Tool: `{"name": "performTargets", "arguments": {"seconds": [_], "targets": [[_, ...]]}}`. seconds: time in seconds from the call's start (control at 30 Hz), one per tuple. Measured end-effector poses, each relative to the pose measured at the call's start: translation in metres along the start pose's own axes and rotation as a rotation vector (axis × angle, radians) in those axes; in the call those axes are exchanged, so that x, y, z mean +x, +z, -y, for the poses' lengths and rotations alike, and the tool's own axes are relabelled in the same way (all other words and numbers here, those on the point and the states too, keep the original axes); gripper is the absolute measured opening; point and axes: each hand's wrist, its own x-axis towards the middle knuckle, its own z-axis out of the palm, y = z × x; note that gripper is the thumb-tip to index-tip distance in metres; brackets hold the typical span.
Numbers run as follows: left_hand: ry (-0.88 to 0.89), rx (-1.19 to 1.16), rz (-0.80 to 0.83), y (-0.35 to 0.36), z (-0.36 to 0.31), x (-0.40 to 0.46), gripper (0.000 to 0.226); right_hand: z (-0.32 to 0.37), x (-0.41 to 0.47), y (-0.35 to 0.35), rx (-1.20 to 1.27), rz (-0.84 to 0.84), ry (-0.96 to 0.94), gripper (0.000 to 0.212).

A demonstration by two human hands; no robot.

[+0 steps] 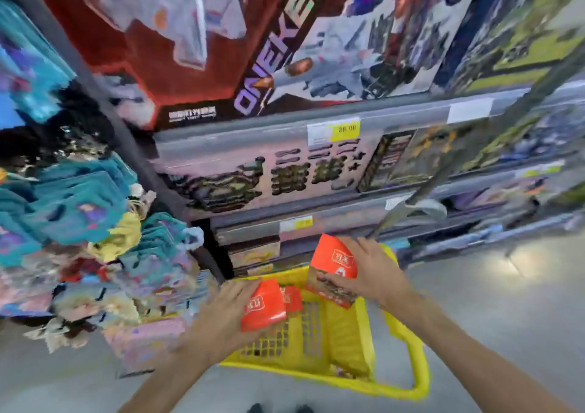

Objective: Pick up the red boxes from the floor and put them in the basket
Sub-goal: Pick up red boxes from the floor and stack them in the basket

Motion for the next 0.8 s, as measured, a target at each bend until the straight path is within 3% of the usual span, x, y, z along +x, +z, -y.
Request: {"name": "performTargets", "arguments": {"seconds": [0.23, 0.47, 0.8], "targets": [[0.022, 0.003, 0.101, 0.114, 0.055, 0.01, 0.091, -0.044, 0.015, 0.126, -0.067, 0.151, 0.057, 0.105], [0.044, 0.067, 0.205, 0.199, 0.098, 0.015, 0.093, -0.074, 0.046, 0.235, -0.26, 0.27, -0.105, 0.091], [0.041, 0.095, 0.272, 0.24, 0.119, 0.025, 0.094, -0.096, 0.074, 0.255, -0.314, 0.216, -0.173, 0.09]]}}
